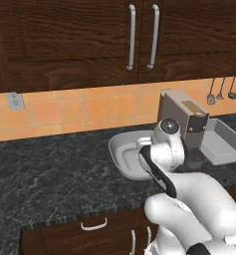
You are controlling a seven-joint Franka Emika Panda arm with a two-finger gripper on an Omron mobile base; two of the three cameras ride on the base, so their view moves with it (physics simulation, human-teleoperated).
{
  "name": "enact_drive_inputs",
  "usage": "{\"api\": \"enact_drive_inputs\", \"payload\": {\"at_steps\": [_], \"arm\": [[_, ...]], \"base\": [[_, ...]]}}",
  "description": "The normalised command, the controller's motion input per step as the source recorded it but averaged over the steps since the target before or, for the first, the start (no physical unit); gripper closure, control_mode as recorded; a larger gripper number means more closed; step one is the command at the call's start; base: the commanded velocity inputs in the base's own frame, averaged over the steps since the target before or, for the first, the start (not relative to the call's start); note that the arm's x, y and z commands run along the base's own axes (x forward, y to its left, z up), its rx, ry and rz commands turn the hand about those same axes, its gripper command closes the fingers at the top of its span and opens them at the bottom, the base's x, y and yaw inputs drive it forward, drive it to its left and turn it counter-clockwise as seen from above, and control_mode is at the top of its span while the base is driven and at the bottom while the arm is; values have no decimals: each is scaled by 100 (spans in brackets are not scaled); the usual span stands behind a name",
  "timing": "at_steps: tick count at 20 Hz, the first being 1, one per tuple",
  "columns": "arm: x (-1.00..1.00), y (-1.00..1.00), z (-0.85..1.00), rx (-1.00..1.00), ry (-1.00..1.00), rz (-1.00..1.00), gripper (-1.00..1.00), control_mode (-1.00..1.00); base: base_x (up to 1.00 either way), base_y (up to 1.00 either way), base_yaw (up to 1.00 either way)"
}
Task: Place one squash and one chicken drumstick in each tupperware on the nearby counter, to pack two identical lunches.
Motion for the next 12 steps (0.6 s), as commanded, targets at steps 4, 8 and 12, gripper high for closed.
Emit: {"api": "enact_drive_inputs", "payload": {"at_steps": [4, 8, 12], "arm": [[-100, 2, 82, -5, -18, 3, -100, -100], [-100, 2, 58, -5, -13, 8, -100, -100], [-100, 0, 18, -6, -14, 8, -100, -100]], "base": [[0, 0, 0], [0, 0, 0], [0, 0, 0]]}}
